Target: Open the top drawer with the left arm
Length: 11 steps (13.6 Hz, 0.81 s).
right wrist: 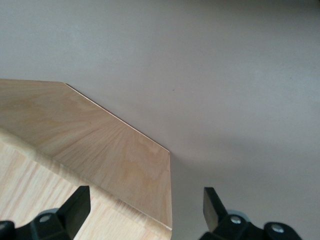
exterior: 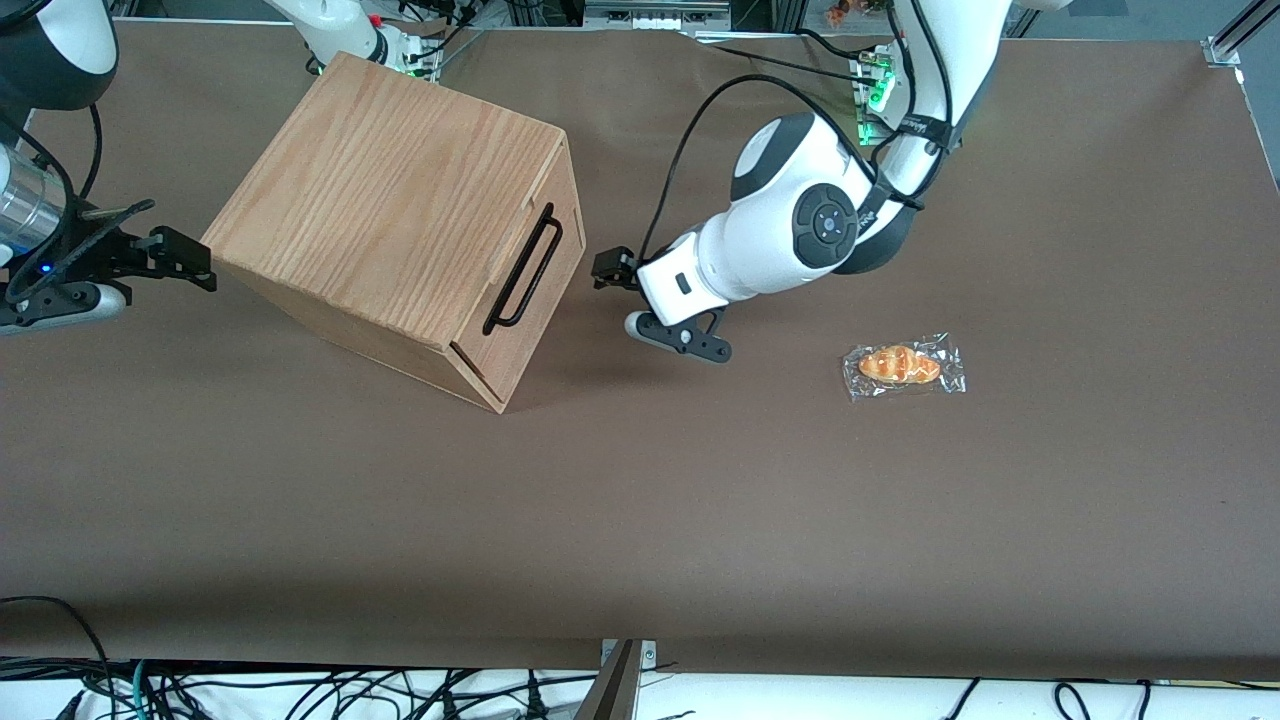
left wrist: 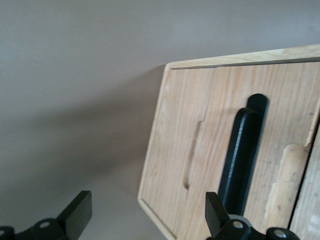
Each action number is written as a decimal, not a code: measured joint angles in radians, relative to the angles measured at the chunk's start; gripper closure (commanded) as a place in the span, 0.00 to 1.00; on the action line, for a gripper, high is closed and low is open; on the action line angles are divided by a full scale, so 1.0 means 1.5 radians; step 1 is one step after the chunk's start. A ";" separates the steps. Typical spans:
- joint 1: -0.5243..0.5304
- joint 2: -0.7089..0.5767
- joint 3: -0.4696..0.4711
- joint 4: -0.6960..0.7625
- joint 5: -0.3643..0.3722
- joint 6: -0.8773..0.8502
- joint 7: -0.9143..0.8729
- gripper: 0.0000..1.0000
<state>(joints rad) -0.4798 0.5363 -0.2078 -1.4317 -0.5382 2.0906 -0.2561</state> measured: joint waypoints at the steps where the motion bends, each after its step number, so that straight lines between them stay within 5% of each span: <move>1: -0.013 0.005 0.000 0.000 -0.001 0.017 -0.009 0.00; 11: -0.076 0.034 0.000 0.001 -0.002 0.066 -0.055 0.00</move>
<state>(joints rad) -0.5945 0.5867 -0.2081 -1.4297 -0.5409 2.1892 -0.3391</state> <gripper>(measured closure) 0.000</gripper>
